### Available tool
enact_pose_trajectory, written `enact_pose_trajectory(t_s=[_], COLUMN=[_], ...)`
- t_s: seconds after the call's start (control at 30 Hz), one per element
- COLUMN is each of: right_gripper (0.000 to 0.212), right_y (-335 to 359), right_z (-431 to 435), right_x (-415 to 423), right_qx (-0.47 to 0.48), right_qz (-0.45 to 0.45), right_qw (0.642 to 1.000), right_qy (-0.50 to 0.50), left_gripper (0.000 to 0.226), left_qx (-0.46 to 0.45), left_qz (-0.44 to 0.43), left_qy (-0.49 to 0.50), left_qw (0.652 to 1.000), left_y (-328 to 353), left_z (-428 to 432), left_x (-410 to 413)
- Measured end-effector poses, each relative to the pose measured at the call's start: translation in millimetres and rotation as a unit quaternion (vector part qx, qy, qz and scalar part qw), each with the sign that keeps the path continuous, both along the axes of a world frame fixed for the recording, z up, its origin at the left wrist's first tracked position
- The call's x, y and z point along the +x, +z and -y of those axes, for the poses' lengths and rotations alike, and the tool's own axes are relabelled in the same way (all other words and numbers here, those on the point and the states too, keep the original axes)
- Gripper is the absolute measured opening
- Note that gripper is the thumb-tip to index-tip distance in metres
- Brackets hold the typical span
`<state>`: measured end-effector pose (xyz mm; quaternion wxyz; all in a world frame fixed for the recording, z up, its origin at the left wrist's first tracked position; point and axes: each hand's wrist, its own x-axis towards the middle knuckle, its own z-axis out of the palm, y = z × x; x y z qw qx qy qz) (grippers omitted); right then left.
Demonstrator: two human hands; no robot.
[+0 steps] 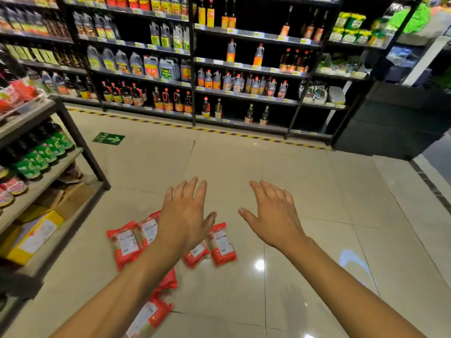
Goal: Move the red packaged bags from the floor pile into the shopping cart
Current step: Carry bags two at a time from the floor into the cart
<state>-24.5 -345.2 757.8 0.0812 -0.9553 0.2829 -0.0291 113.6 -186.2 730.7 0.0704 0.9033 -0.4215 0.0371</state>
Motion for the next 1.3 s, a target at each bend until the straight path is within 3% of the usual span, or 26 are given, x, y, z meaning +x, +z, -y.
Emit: enact_pose_trajectory(t_s=[0.37,0.53,0.83,1.13,1.3], right_gripper=[0.073,0.073,0.078,0.081,0.082], right_y=[-113.0,-197.5,-424.2,-672.5,-809.4], right_z=[120.3,181.0,223.3,233.2,249.4], right_x=[148.0,208.5,229.2,246.0,273.8], right_qx=[0.080,0.134,0.211,0.220,0.248], right_qz=[-0.048,-0.094,-0.216,-0.287,-0.294], right_qw=[0.991,0.982,0.952,0.930,0.922], right_qy=[0.096,0.097,0.058,0.066,0.044], left_gripper=[0.079,0.080,0.079,0.087,0.094], left_qx=[0.077,0.105,0.149,0.184,0.185], left_qz=[-0.046,-0.070,-0.195,-0.208,-0.271], left_qy=[0.118,0.151,0.209,0.243,0.283], left_qw=[0.989,0.980,0.947,0.929,0.901], left_y=[-81.5,-166.0,-405.7,-657.0,-787.7], left_z=[73.0,112.3,147.2,145.0,147.3], left_x=[105.7,155.1,179.7,209.7,238.6])
